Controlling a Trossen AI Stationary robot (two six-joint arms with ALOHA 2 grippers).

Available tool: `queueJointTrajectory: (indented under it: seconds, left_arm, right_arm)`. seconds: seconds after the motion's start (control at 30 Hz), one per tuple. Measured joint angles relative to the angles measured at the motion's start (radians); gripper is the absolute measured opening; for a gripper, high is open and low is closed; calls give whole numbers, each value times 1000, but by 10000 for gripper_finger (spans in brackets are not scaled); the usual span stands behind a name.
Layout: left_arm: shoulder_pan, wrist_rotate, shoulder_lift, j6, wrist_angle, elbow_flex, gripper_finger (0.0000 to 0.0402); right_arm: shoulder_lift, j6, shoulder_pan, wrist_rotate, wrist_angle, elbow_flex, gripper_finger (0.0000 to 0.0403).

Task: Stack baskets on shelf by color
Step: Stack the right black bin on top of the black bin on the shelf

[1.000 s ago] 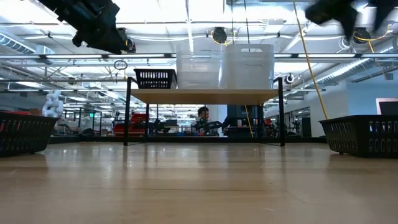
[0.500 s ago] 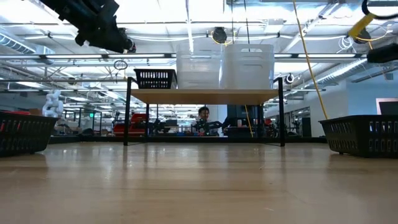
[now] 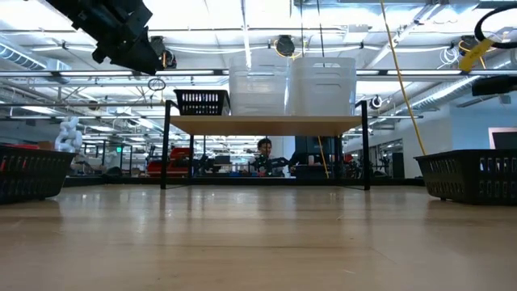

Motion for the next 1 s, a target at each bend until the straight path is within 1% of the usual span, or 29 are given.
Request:
queueJointTrajectory:
  seconds: [0.1, 0.17, 0.23, 0.33, 0.4, 0.5, 0.6, 0.73, 0.8, 0.87, 1.0]
  left_arm:
    - [0, 0, 0, -25, -35, 0, 175]
    - [0, 0, 0, -40, -50, 0, 175]
    - [0, 0, 0, -49, -62, 0, 175]
    - [-1, -1, 0, -63, -71, 0, 175]
    - [-6, -1, 0, -66, -73, 0, 175]
    - [-20, -1, 0, -67, -73, 0, 175]
    - [-27, -1, 0, -66, -72, 0, 175]
    - [-30, -1, 0, -64, -67, 0, 175]
    - [-30, -1, 0, -64, -67, 0, 175]
    - [-30, -1, 0, -64, -67, 0, 175]
    - [-30, -1, 0, -68, -67, 0, 175]
  right_arm:
    - [0, 13, -2, 19, -1, 0, 126]
    - [0, 13, -13, 18, 8, 0, 110]
    - [0, -2, -33, 14, 63, 0, 80]
    - [0, -80, -64, 15, 207, 0, 24]
    - [4, -142, -83, 13, 277, 2, 10]
    - [9, -172, -116, 13, 376, 1, 20]
    - [8, -172, -148, 8, 552, 1, 20]
    - [7, -198, -186, -88, 715, 1, 5]
    - [7, -197, -203, -118, 762, 1, 8]
    - [7, -193, -215, -117, 792, 1, 13]
    - [7, -219, -227, -117, 780, 1, 32]
